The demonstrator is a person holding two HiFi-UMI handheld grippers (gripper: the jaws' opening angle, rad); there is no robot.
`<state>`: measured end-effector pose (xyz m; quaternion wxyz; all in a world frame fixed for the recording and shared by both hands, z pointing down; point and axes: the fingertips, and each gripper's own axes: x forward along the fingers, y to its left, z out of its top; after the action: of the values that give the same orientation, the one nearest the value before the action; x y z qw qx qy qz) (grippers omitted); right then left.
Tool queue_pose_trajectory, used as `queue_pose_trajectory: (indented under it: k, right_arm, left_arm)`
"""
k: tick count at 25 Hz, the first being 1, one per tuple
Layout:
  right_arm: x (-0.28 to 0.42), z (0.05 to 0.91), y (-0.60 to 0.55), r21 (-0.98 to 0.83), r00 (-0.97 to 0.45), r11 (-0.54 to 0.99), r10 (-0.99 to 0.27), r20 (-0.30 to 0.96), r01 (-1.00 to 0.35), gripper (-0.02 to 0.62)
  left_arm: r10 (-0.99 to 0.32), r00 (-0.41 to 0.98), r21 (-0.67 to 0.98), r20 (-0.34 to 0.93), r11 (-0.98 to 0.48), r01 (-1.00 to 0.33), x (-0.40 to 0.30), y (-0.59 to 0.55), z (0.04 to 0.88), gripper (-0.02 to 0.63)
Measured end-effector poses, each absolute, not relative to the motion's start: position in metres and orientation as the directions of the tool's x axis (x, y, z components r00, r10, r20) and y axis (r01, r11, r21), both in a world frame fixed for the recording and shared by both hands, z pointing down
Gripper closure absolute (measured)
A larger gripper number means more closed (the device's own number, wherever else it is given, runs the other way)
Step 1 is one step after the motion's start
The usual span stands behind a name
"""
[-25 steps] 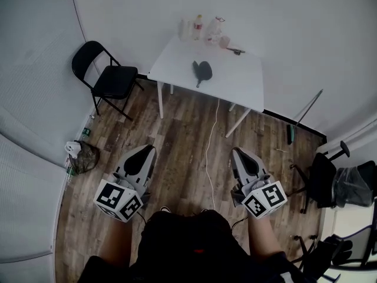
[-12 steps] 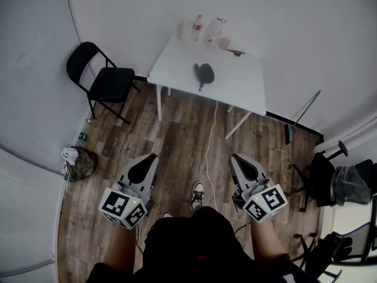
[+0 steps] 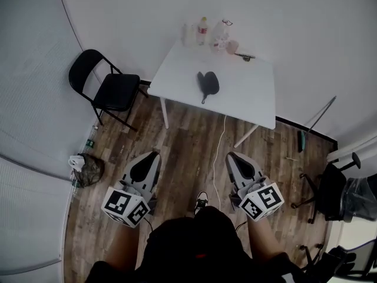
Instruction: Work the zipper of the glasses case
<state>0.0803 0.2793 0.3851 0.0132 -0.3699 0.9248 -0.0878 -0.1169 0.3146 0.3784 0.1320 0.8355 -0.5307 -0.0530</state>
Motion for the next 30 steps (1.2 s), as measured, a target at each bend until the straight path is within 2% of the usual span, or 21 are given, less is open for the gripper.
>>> queue_pose_trajectory:
  k: [13, 22, 30]
  right_arm:
    - [0.167, 0.399, 0.13, -0.281, -0.739, 0.704, -0.674, 0.026, -0.652, 0.575]
    - [0.174, 0.424, 0.068, -0.314, -0.741, 0.69, -0.668, 0.07, -0.652, 0.576]
    - [0.152, 0.431, 0.003, -0.277, -0.689, 0.642, -0.714, 0.121, -0.714, 0.575]
  left_arm:
    - [-0.905, 0.413, 0.272, 0.101, -0.375, -0.886, -0.038, 0.179, 0.374, 0.565]
    - [-0.9, 0.417, 0.303, 0.127, -0.365, -0.88, -0.032, 0.111, 0.391, 0.565]
    - [-0.863, 0.496, 0.335, 0.099, -0.44, -0.833, -0.055, 0.031, 0.404, 0.565]
